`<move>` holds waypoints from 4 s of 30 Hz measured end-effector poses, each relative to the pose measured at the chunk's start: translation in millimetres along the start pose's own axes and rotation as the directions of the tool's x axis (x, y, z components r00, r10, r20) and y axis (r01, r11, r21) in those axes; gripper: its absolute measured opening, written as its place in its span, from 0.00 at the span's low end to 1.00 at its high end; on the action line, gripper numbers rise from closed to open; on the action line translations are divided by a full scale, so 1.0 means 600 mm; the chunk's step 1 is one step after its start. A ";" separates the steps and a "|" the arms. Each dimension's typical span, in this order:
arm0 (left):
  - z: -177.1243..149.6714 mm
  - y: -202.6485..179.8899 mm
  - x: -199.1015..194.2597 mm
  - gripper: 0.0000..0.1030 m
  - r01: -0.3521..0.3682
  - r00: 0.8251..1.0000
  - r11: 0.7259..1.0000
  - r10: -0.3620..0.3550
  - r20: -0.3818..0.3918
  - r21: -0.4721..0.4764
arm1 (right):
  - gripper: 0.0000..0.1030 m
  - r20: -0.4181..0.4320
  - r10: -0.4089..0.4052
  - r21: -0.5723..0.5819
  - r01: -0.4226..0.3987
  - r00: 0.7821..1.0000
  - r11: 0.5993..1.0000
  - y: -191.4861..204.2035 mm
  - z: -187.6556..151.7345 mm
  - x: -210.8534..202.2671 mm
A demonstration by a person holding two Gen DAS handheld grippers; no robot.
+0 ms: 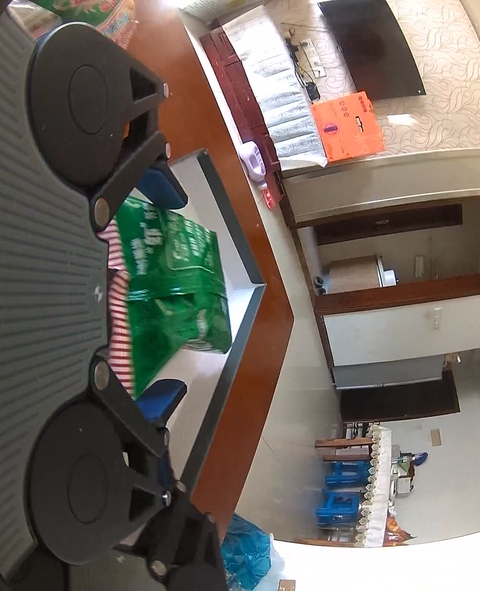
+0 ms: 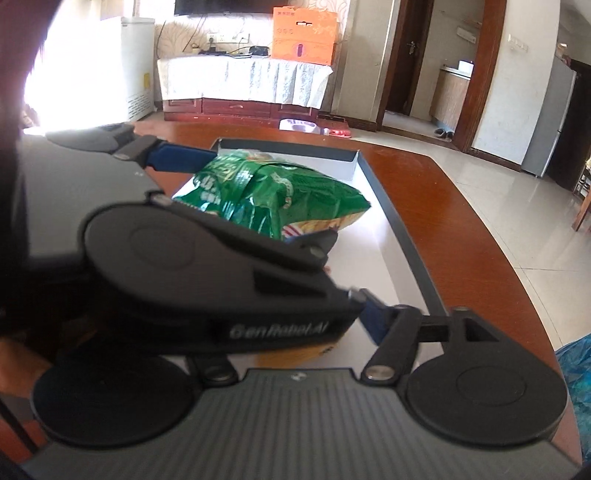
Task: Organize snacks
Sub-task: 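Carry both bags into the gray box and open both grippers, then move the left gripper to the clear packet while the right approaches the orange bar, then grasp the clear packet with the left gripper while the right grasps the orange bar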
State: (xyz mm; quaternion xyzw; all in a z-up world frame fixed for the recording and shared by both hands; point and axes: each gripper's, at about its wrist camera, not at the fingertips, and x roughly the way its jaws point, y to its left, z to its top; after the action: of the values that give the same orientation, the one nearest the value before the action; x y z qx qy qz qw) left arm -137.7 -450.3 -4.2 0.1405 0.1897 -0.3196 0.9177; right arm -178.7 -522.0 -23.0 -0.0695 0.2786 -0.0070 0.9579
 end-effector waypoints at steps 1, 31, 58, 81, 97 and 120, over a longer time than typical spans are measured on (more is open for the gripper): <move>-0.001 0.000 -0.013 0.98 -0.011 1.000 1.000 0.011 -0.005 -0.002 | 0.72 0.002 -0.004 -0.010 0.004 1.000 1.000 0.002 -0.001 -0.004; -0.188 0.165 -0.443 0.98 -0.332 0.943 0.911 0.323 -0.076 -0.247 | 0.79 0.242 0.091 0.075 -0.112 0.966 0.991 0.082 -0.001 -0.155; -0.220 0.177 -0.394 0.78 -0.303 0.944 0.931 0.263 -0.201 -0.205 | 0.50 -0.005 0.139 0.098 -0.138 0.990 0.986 0.222 0.032 -0.001; -0.206 0.155 -0.352 0.83 -0.208 0.968 0.968 0.184 -0.168 -0.138 | 0.43 -0.079 0.182 -0.032 -0.184 0.980 0.982 0.190 0.027 -0.013; -0.190 0.239 -0.311 0.31 -0.172 0.972 0.958 0.127 -0.197 -0.229 | 0.51 -0.065 0.196 -0.084 -0.201 0.978 0.976 0.206 0.035 -0.006; -0.218 0.200 -0.378 0.20 -0.178 0.969 0.958 0.130 -0.212 -0.224 | 0.27 -0.093 0.273 -0.083 -0.281 0.957 0.956 0.205 0.007 -0.050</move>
State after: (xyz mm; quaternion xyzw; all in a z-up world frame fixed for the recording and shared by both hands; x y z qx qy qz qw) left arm -258.6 -189.1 -4.5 0.0730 0.3046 -0.2062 0.9270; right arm -204.9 -397.9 -20.3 -0.0752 0.3238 0.1379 0.9330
